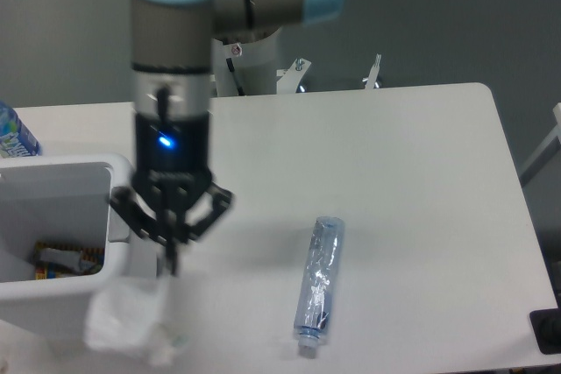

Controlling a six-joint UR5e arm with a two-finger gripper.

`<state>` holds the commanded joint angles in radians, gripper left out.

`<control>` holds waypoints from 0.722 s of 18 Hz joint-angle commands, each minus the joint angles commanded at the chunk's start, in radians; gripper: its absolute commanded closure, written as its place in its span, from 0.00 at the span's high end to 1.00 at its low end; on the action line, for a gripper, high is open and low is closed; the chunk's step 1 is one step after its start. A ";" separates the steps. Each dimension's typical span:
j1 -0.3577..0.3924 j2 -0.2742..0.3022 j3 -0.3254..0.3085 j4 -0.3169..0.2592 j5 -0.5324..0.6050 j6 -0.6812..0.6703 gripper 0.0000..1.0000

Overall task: Place the trash in the trash can
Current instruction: 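Lift the tissue and carry it over the white trash bin, then open the gripper to drop the tissue into the bin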

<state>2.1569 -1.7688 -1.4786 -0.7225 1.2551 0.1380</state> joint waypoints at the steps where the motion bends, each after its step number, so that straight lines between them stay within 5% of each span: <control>1: -0.009 0.009 -0.014 0.001 -0.022 0.008 0.00; 6: -0.057 0.023 -0.035 0.006 -0.052 0.032 0.00; 11: -0.111 0.017 -0.123 0.006 -0.055 0.244 0.00; 12: -0.111 0.017 -0.120 0.005 -0.078 0.245 0.09; 13: -0.104 0.015 -0.111 0.006 -0.126 0.248 0.50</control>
<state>2.0524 -1.7533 -1.5893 -0.7164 1.1295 0.3865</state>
